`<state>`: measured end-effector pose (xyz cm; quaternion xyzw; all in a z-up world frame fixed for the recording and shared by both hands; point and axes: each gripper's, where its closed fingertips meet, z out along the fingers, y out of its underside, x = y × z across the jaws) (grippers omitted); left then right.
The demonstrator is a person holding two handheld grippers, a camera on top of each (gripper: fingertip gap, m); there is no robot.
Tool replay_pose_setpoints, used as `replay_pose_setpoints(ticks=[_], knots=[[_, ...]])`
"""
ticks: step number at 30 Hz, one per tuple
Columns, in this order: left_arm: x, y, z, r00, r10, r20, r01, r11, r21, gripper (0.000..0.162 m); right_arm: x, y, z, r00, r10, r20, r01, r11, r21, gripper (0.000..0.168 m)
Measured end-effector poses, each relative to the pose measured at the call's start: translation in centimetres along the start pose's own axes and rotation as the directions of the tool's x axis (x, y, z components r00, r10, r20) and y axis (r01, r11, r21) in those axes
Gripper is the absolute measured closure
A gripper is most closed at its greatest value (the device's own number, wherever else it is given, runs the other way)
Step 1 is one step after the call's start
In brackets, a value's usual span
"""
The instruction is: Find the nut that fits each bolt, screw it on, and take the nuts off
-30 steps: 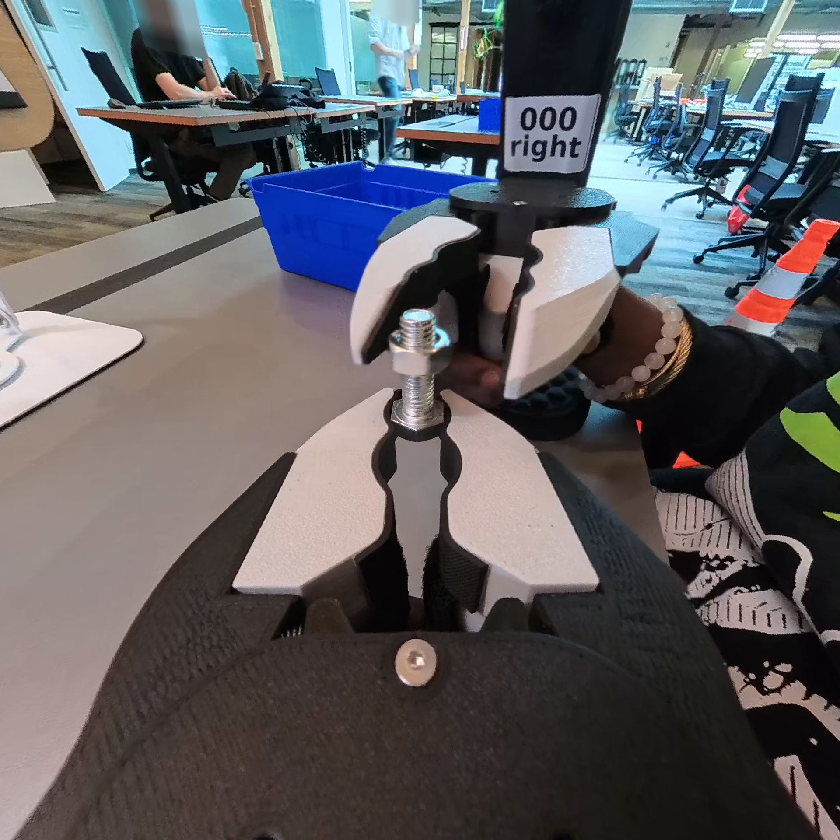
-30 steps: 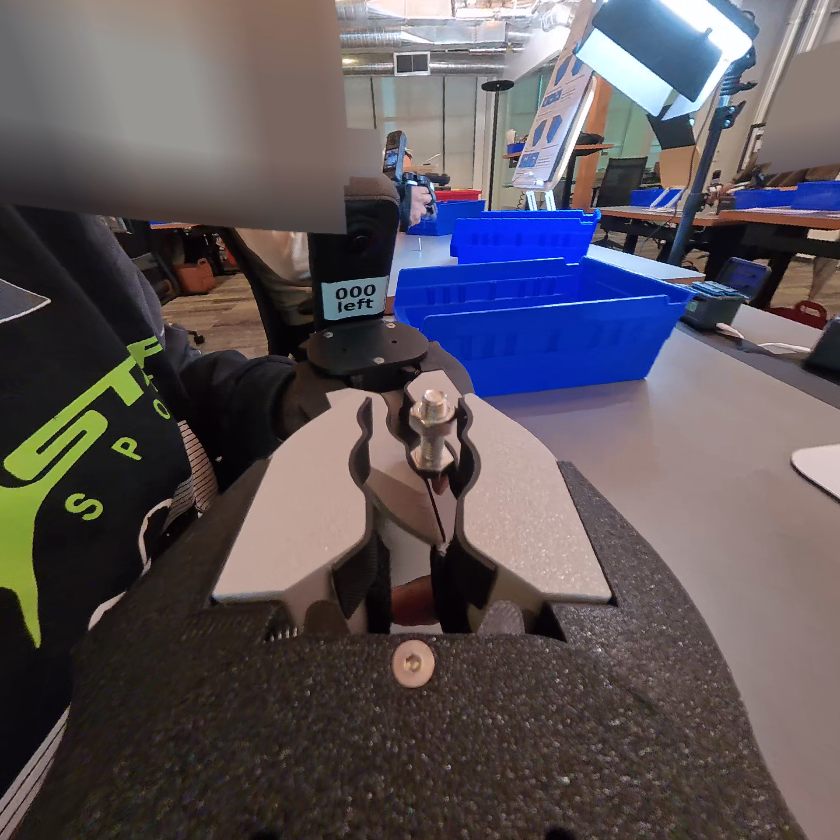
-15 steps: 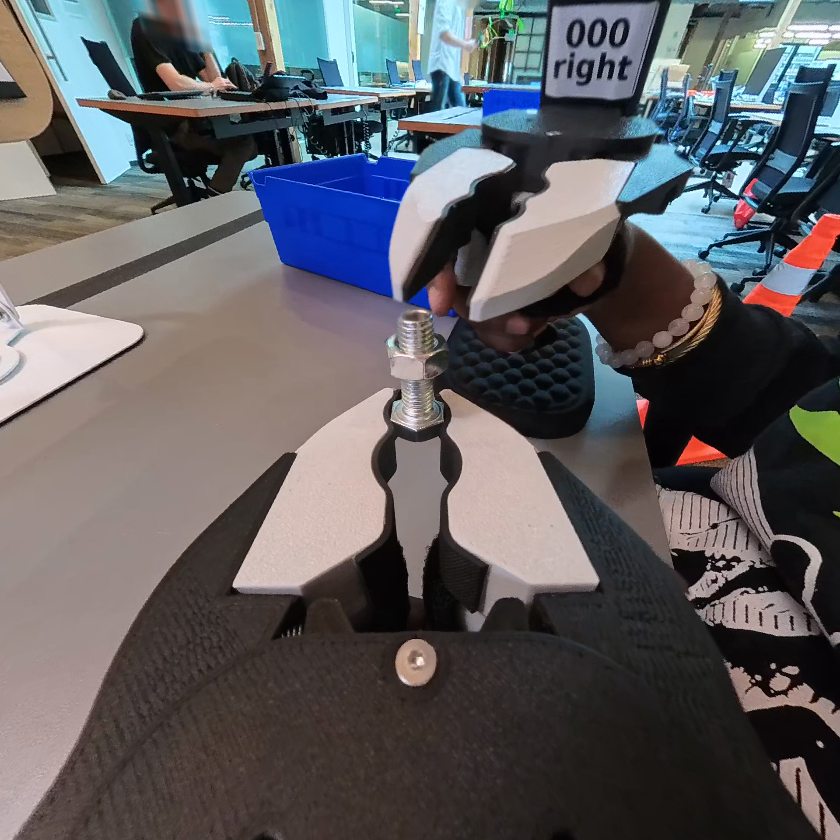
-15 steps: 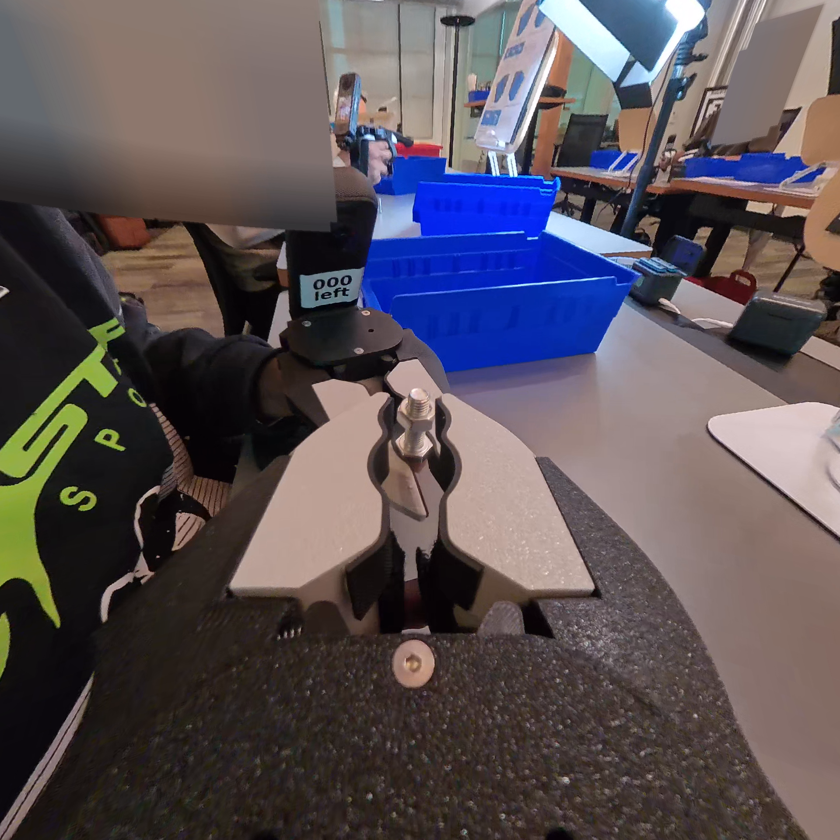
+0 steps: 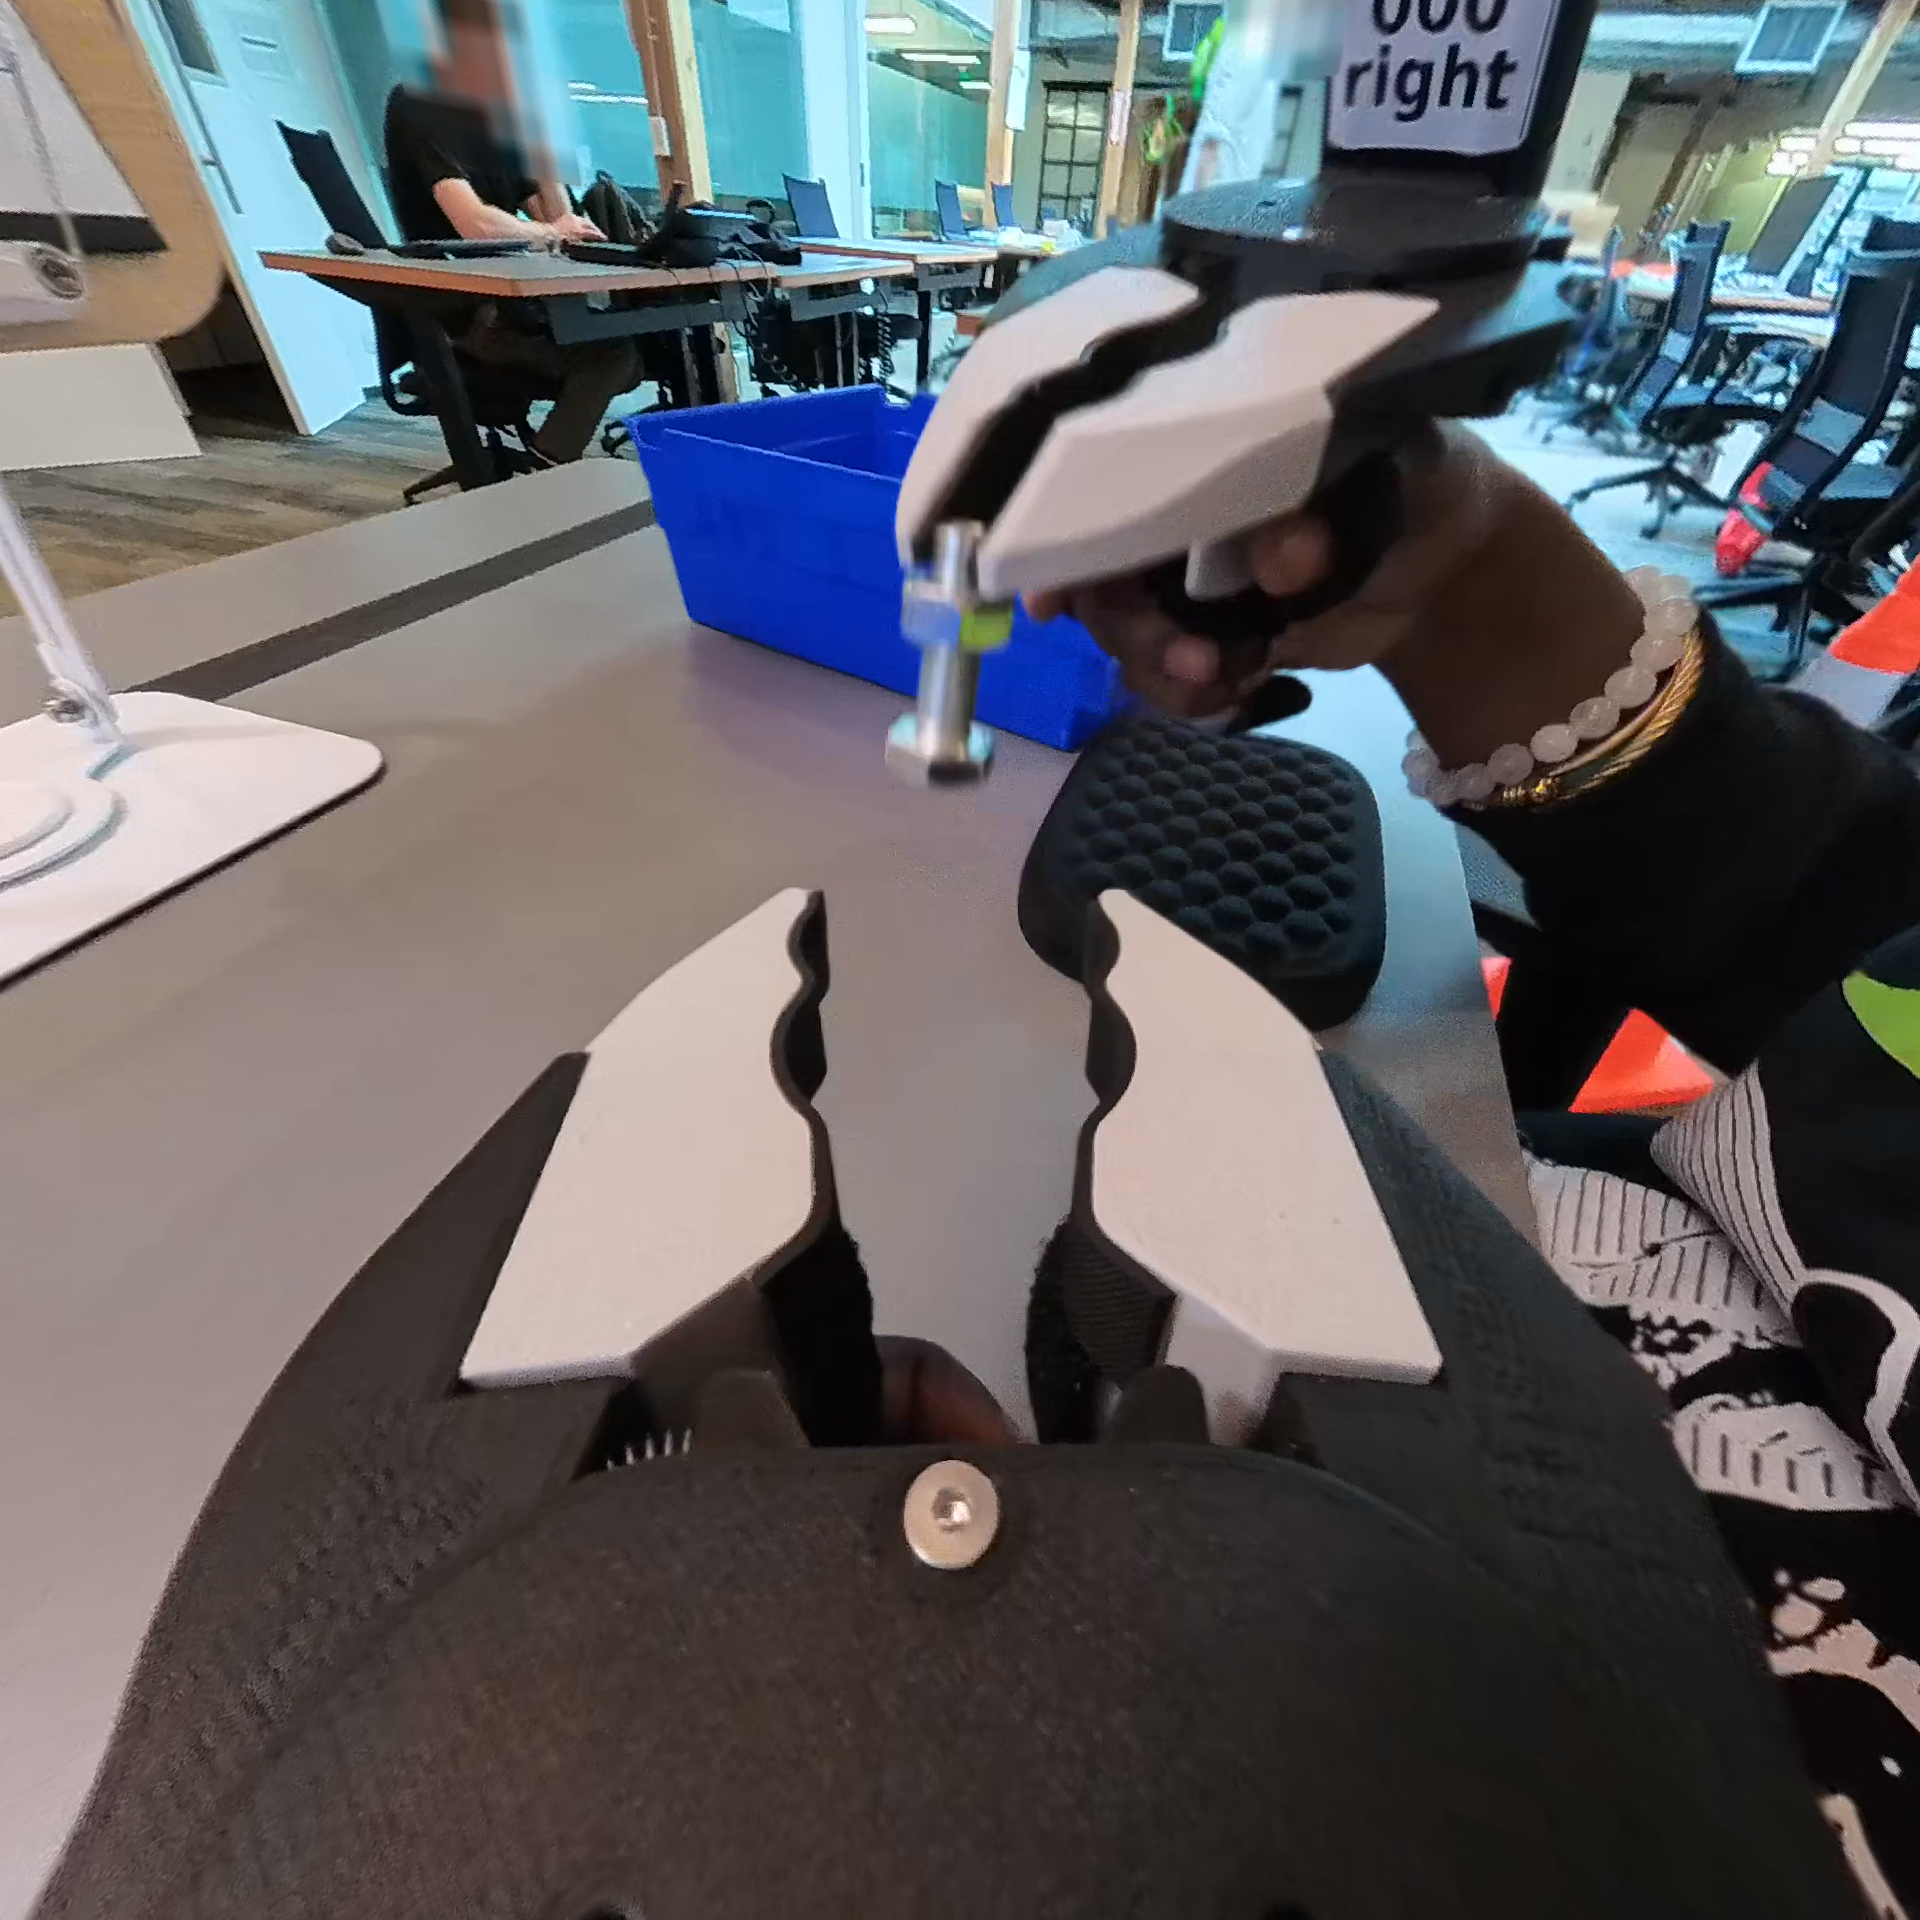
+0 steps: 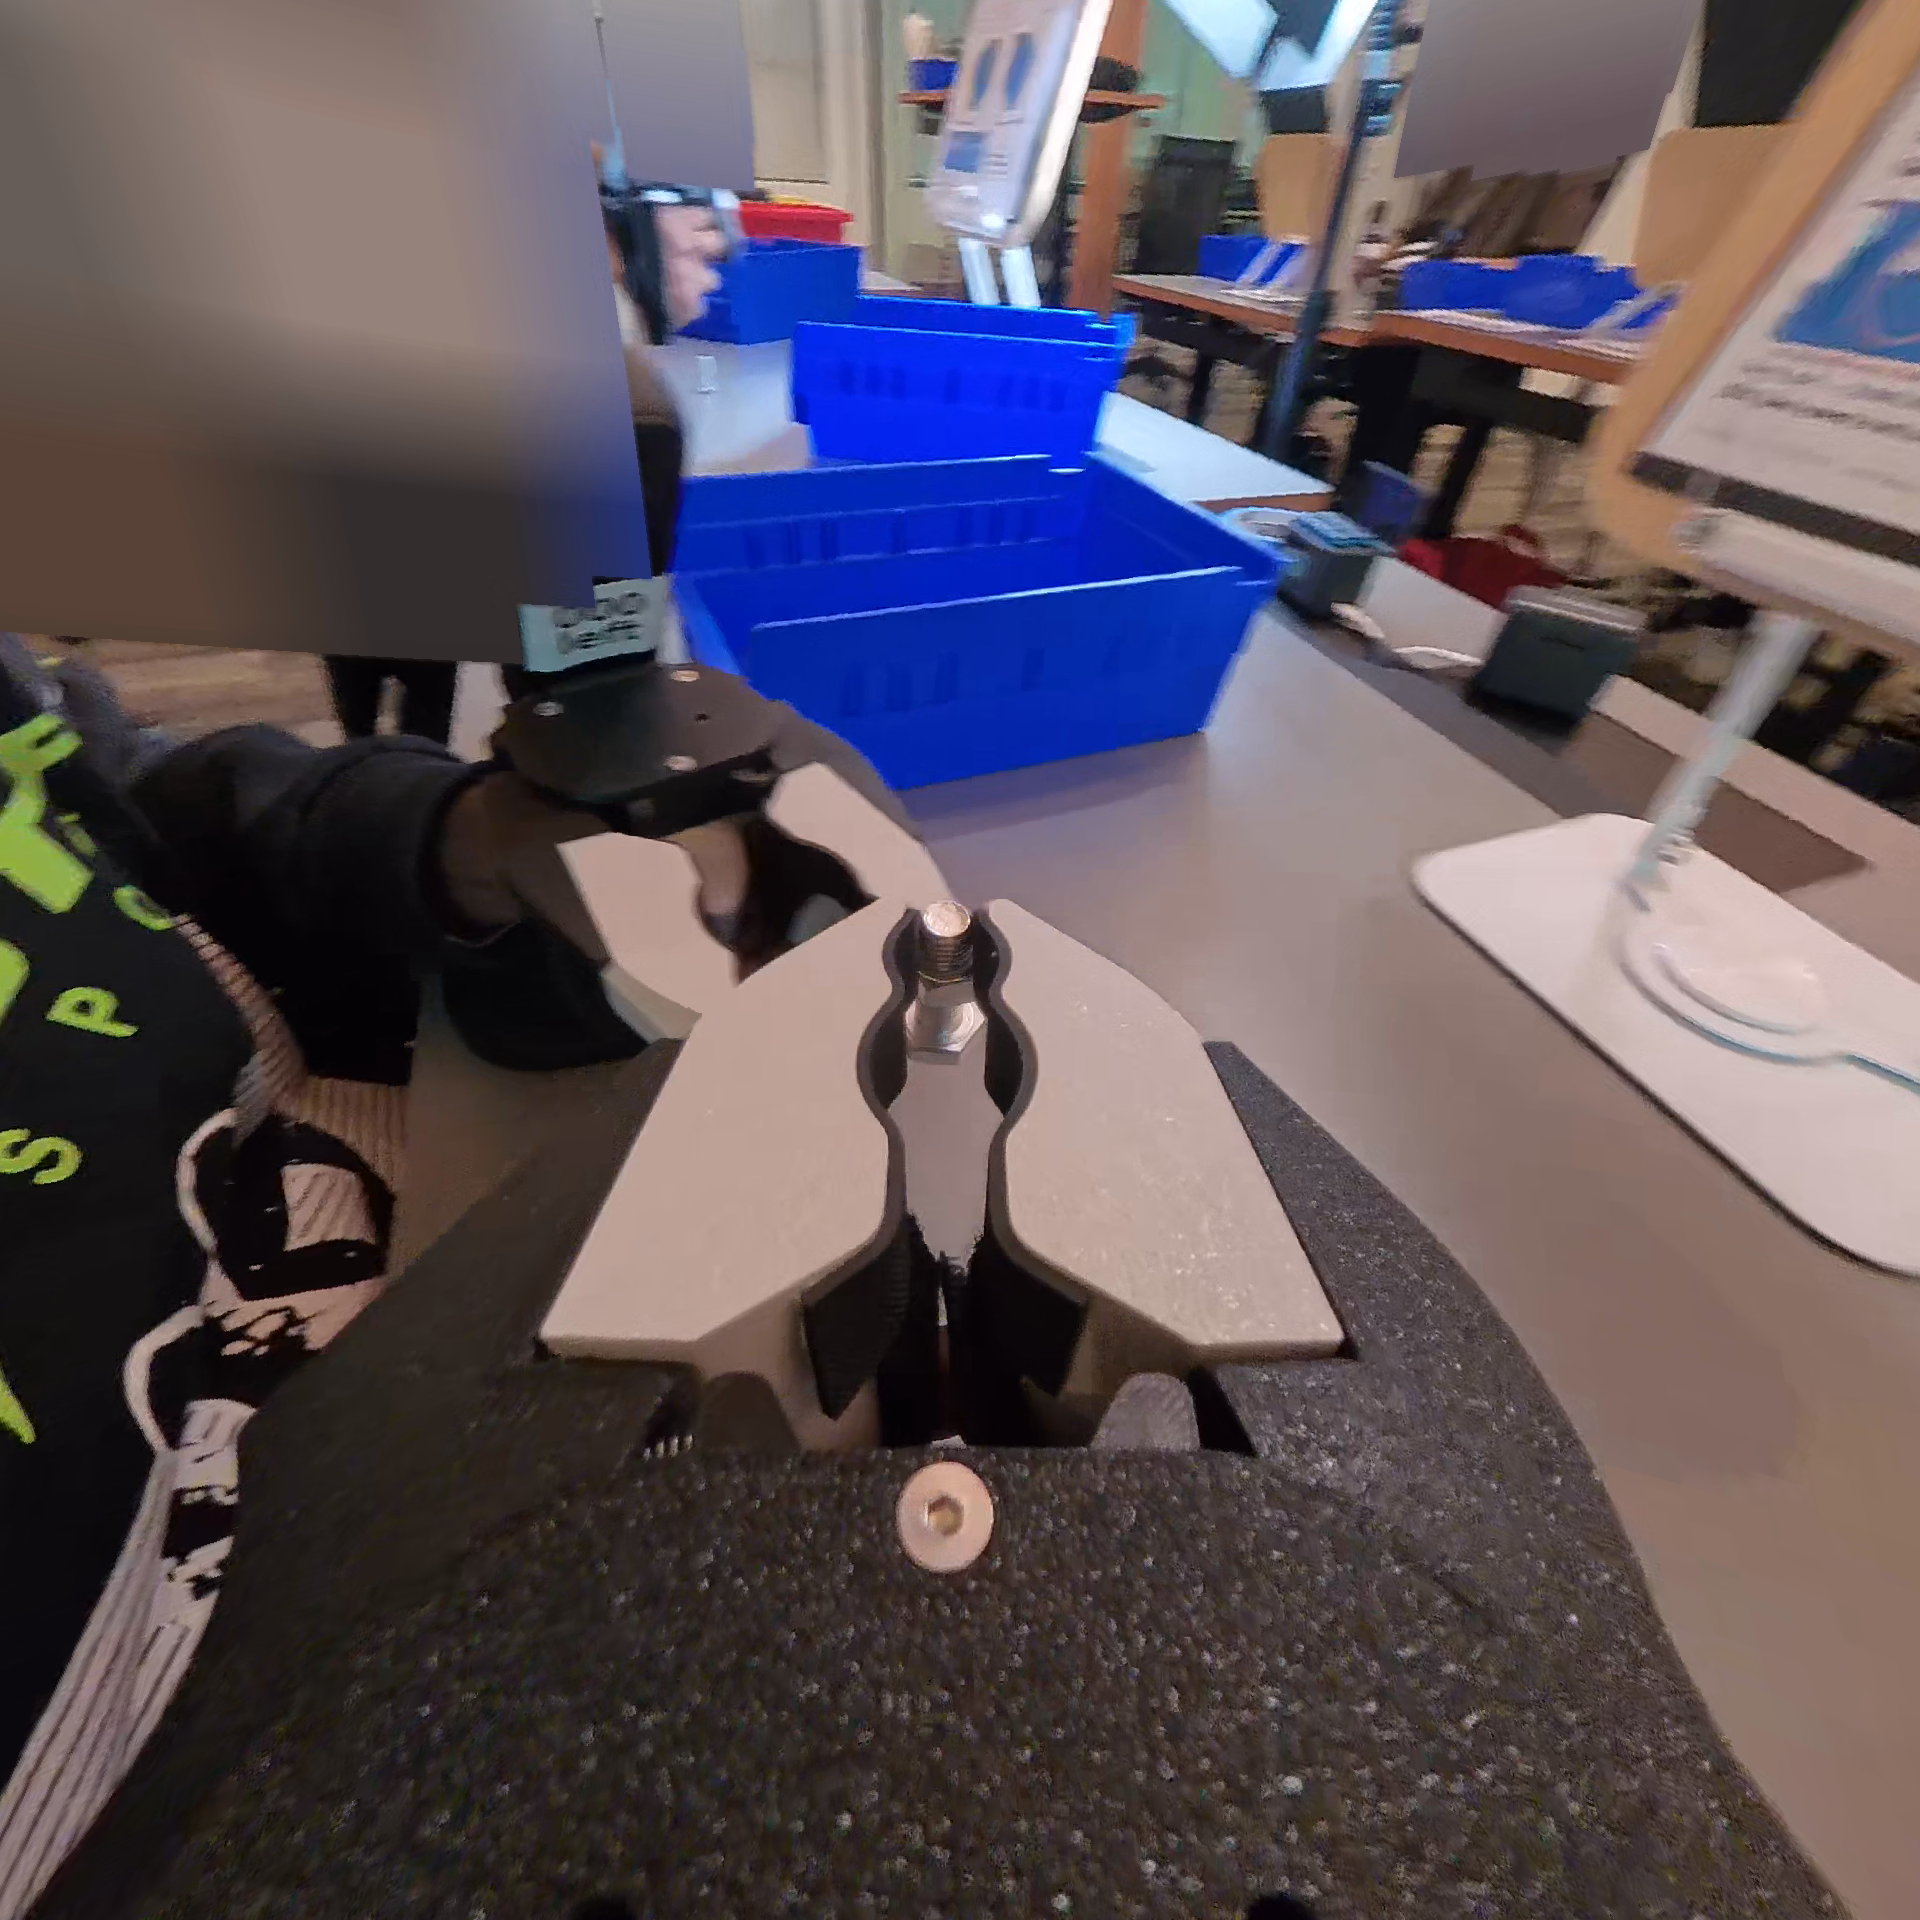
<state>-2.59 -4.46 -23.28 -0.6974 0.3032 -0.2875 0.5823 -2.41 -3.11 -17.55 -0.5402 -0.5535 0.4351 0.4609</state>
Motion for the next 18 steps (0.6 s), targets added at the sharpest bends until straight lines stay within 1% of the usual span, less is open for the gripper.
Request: replay_pose_setpoints(ticks=[2,4,7,9,11,13,15,18], knots=[[-0.2,-0.3,-0.2,1.000,-0.010,0.011,0.010,1.000,0.019,0.113,3.2,-0.6,-2.5,0.992,0.007,-0.130,-0.009,1.000,-0.014,0.159],[-0.2,-0.4,-0.3,1.000,-0.010,0.012,0.010,0.999,0.030,0.113,7.3,-1.0,-5.8,0.957,0.016,-0.289,-0.025,0.999,-0.028,0.159],[-0.2,-0.4,-0.3,1.000,-0.002,0.016,0.001,0.999,0.034,0.113,14.1,-0.9,-11.4,0.852,0.039,-0.523,-0.072,0.996,-0.043,0.159],[-0.1,-0.4,-0.3,1.000,0.002,0.017,-0.003,1.000,0.031,0.113,18.4,-0.1,-15.0,0.767,0.047,-0.640,-0.105,0.993,-0.053,0.159],[-0.2,-0.5,-0.4,1.000,0.005,0.022,-0.006,0.999,0.040,0.113,22.4,1.4,-17.9,0.688,0.072,-0.723,-0.154,0.987,-0.047,0.158],[-0.2,-0.6,-0.4,1.000,0.005,0.025,-0.006,0.999,0.044,0.113,25.9,3.7,-20.1,0.619,0.110,-0.778,-0.210,0.977,-0.029,0.158],[-0.2,-0.6,-0.4,1.000,-0.002,0.023,0.001,0.999,0.044,0.113,28.6,6.6,-21.2,0.569,0.143,-0.810,-0.277,0.960,-0.025,0.159],[-0.3,-0.5,-0.4,1.000,-0.005,0.024,0.003,0.999,0.043,0.113,31.2,10.9,-21.4,0.535,0.164,-0.829,-0.355,0.934,-0.045,0.159]])
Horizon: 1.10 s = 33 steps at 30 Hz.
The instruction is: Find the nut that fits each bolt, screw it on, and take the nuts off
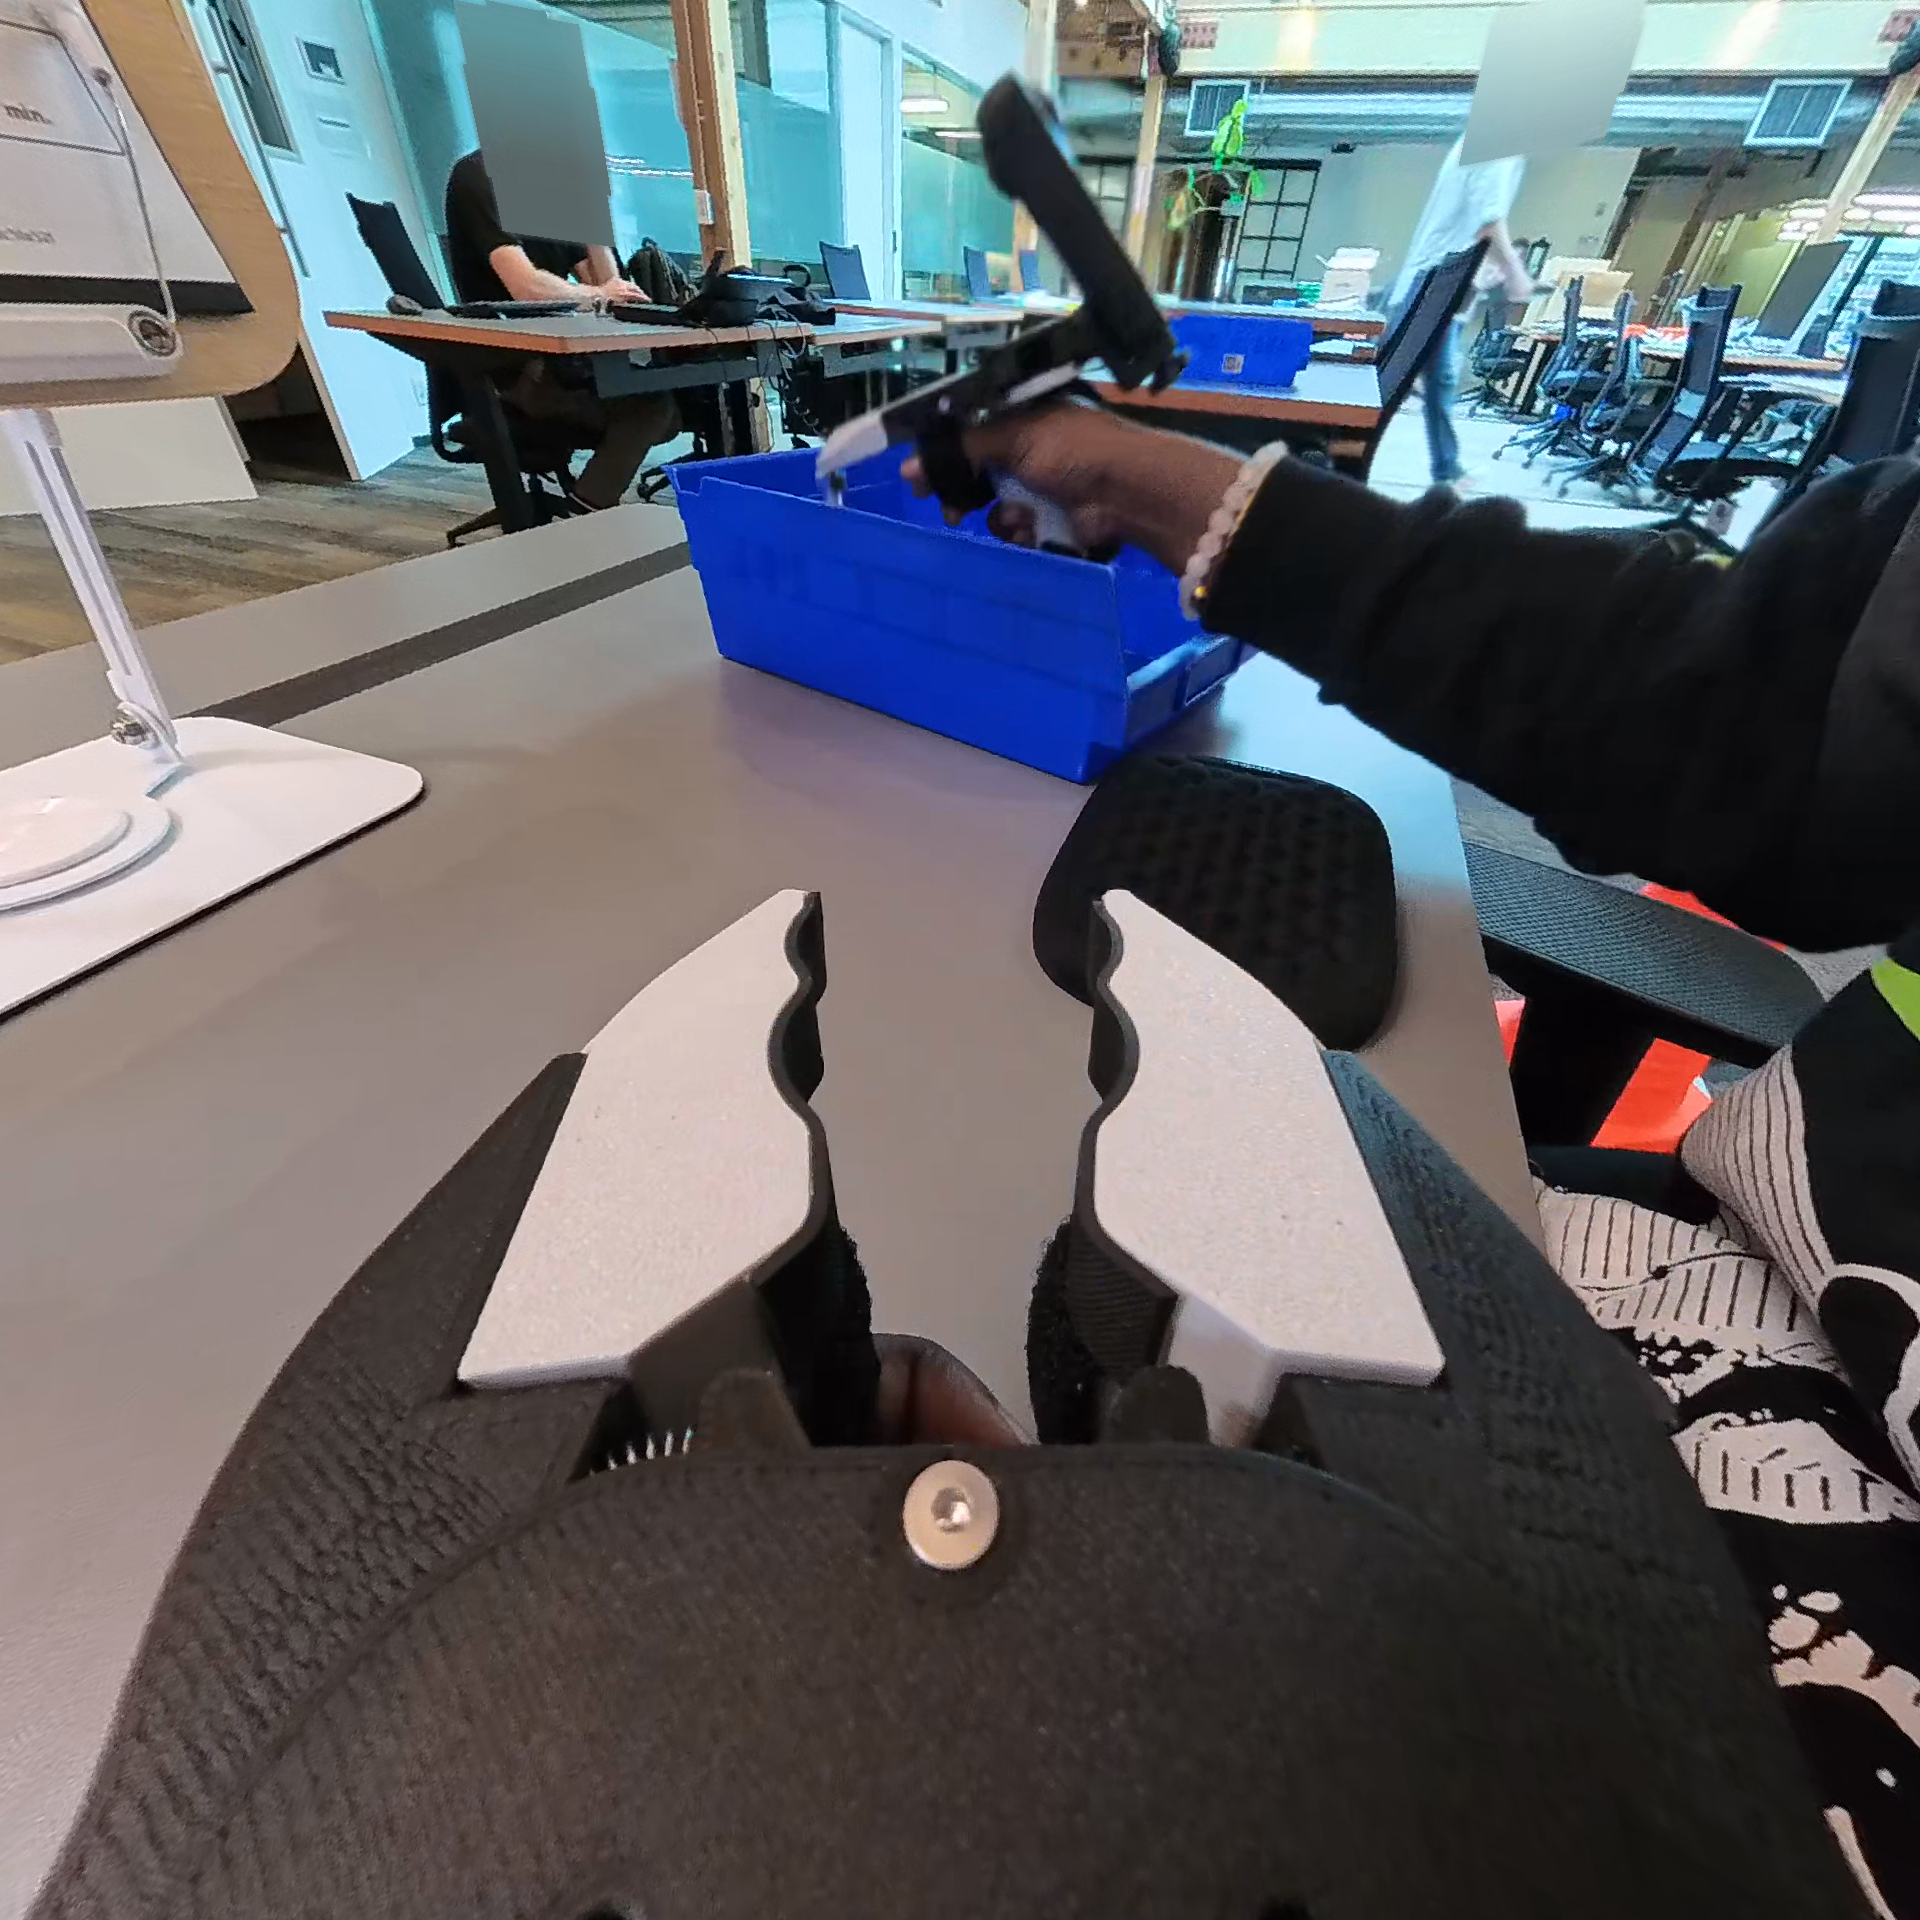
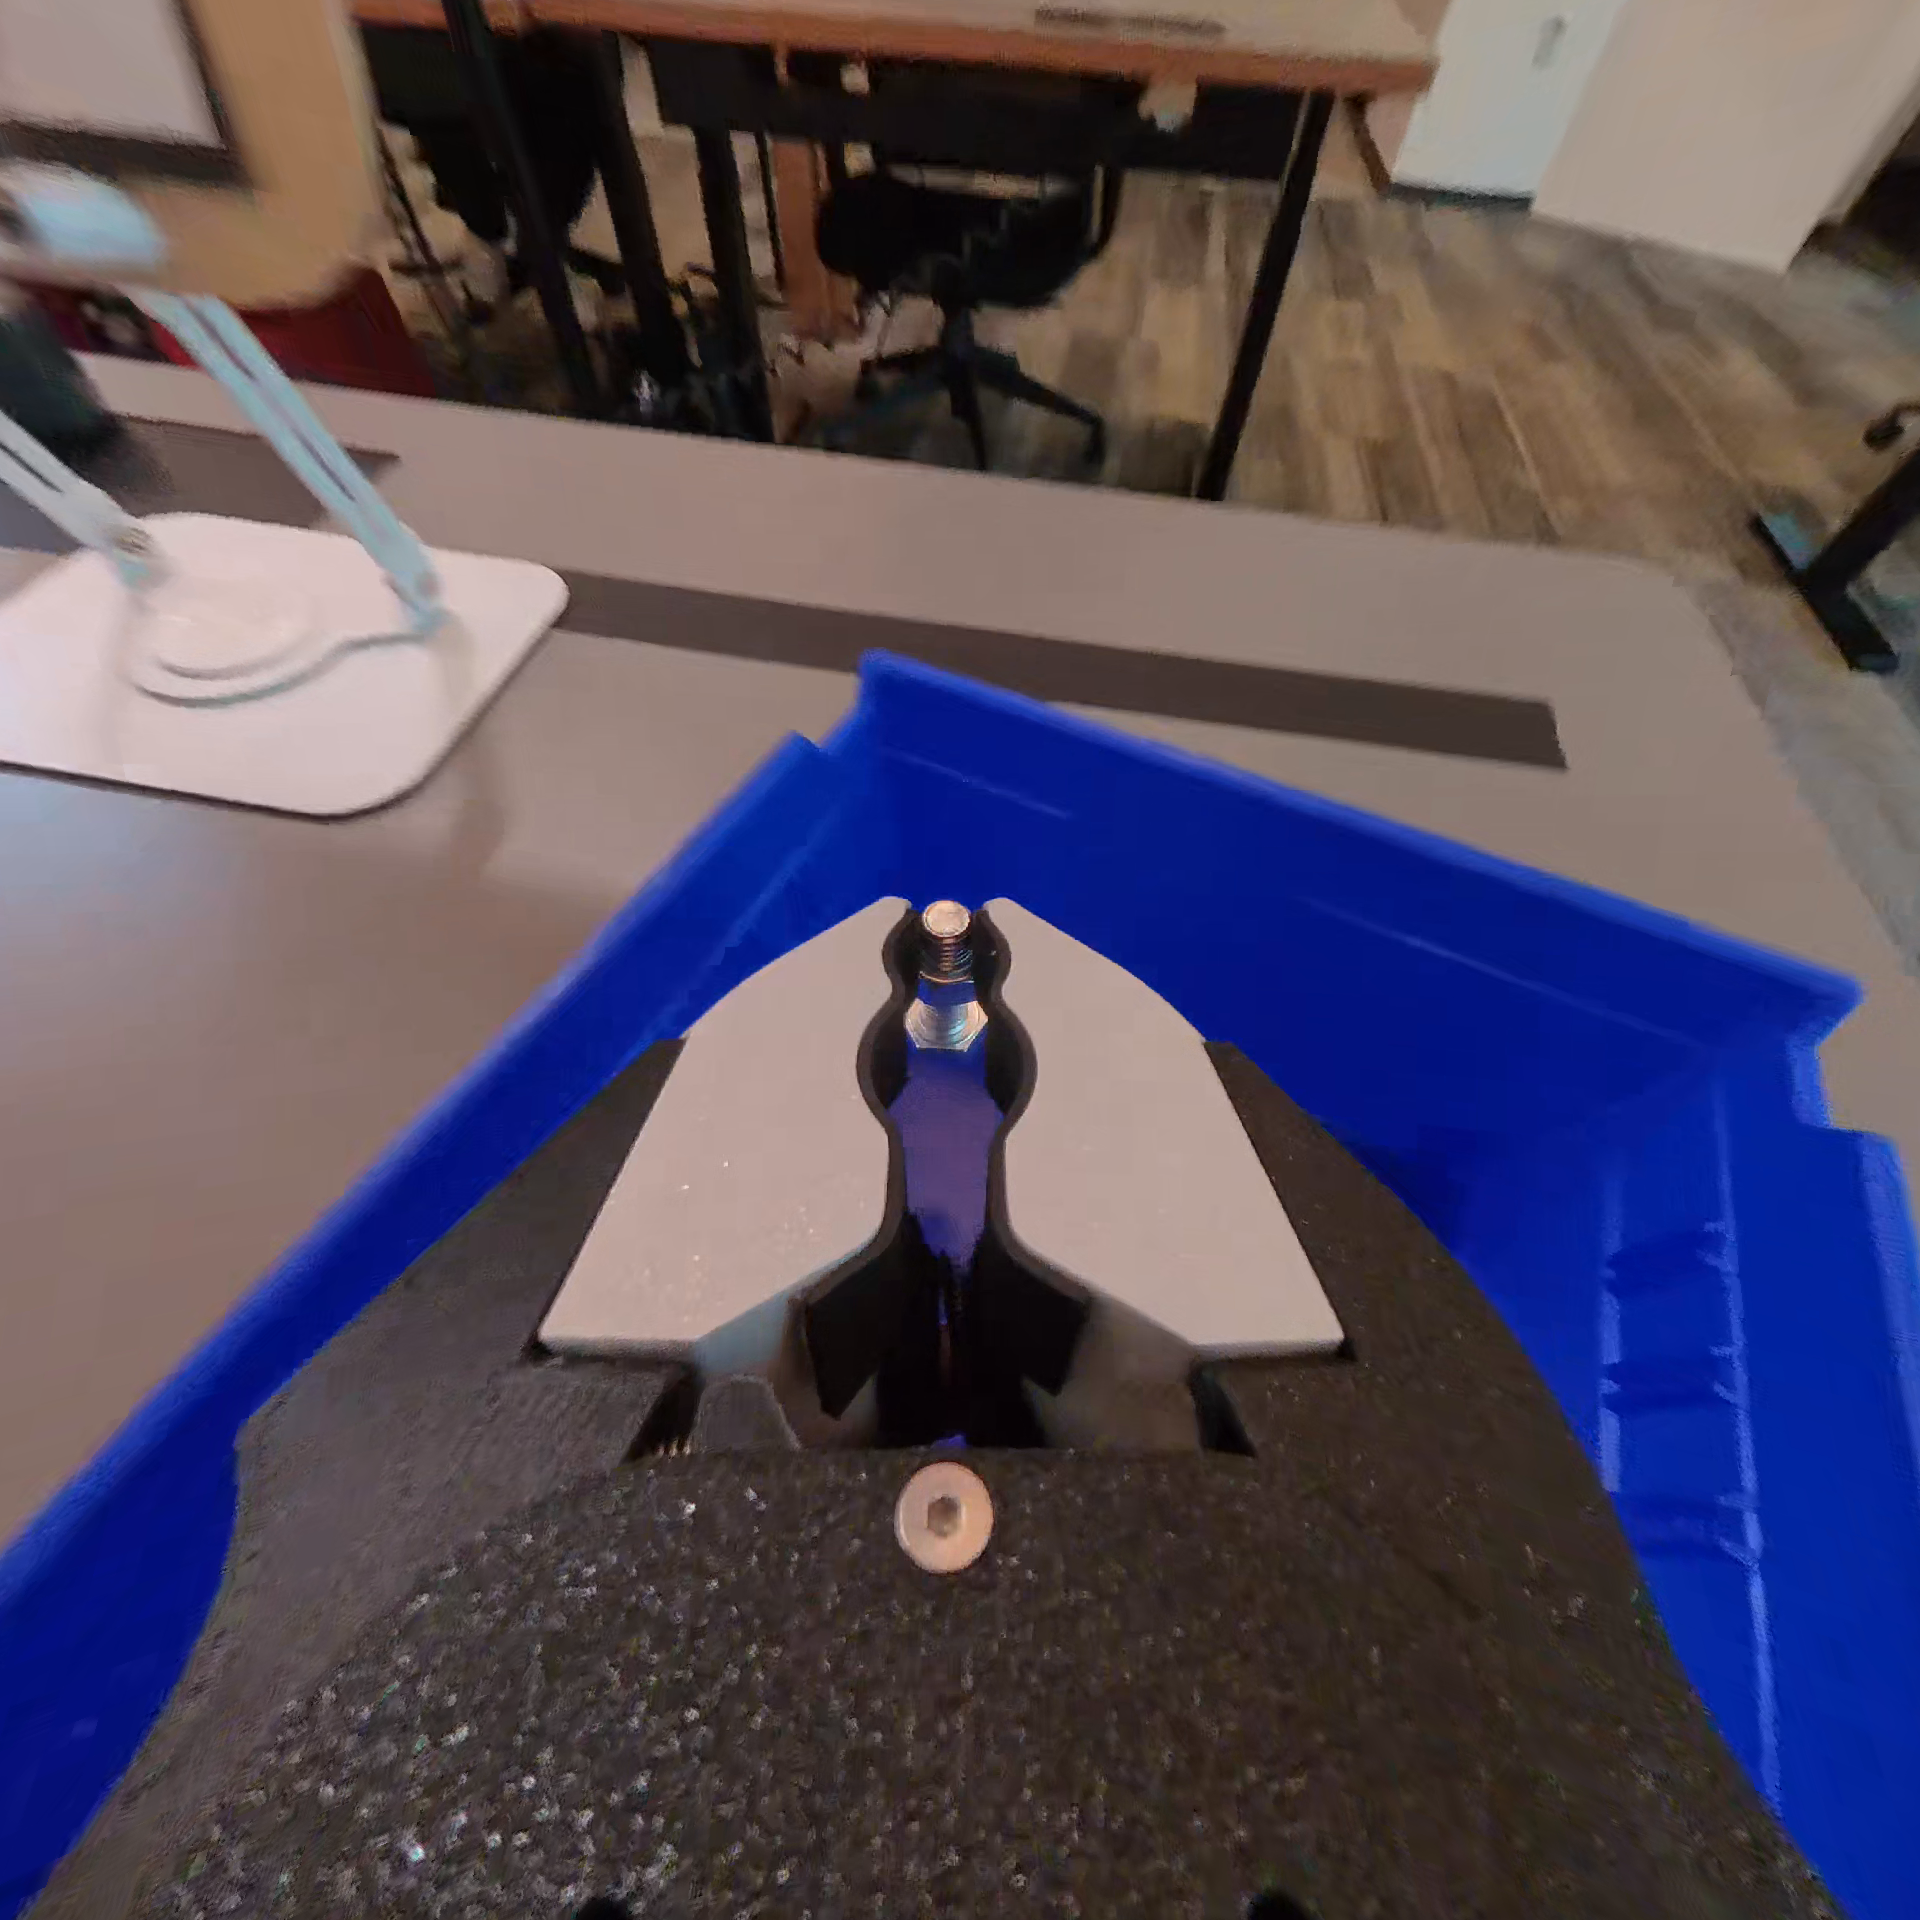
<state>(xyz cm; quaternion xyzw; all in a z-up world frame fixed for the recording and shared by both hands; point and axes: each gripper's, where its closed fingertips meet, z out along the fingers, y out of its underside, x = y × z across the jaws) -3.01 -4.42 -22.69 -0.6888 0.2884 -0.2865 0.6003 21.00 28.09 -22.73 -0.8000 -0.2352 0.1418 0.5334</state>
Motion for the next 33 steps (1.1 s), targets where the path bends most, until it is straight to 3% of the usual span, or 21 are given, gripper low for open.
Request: replay_pose_setpoints(ticks=[3,10,22,25,28,30,33], knots=[[-0.1,-0.1,-0.1,1.000,-0.009,0.002,0.009,1.000,0.006,0.113,0.5,2.2,2.2,1.000,0.012,0.006,-0.012,0.998,-0.069,0.158],[-0.1,0.0,-0.1,1.000,-0.014,-0.001,0.014,1.000,0.006,0.113,0.6,3.1,3.9,1.000,0.013,0.014,-0.011,0.992,-0.122,0.158],[0.0,-0.1,-0.2,1.000,-0.009,0.000,0.008,1.000,0.013,0.113,1.0,5.5,4.1,1.000,-0.005,-0.015,0.002,0.976,-0.218,0.158],[-0.1,-0.1,-0.2,1.000,-0.012,0.001,0.012,1.000,0.014,0.113,1.4,4.0,3.3,0.999,0.017,-0.048,-0.025,0.986,-0.167,0.150],[-0.2,-0.2,-0.3,1.000,-0.014,0.006,0.014,1.000,0.018,0.113,1.2,0.3,0.6,0.992,0.066,-0.105,-0.070,0.997,-0.035,0.138],[-0.2,-0.3,-0.3,1.000,-0.015,0.010,0.014,1.000,0.024,0.113,-1.0,-3.2,-2.7,0.992,0.090,-0.091,-0.080,0.992,0.102,0.131],[-0.3,-0.3,-0.3,1.000,-0.018,0.015,0.017,1.000,0.023,0.113,-7.6,-7.3,-8.3,0.998,0.042,0.042,-0.053,0.956,0.290,0.122]])
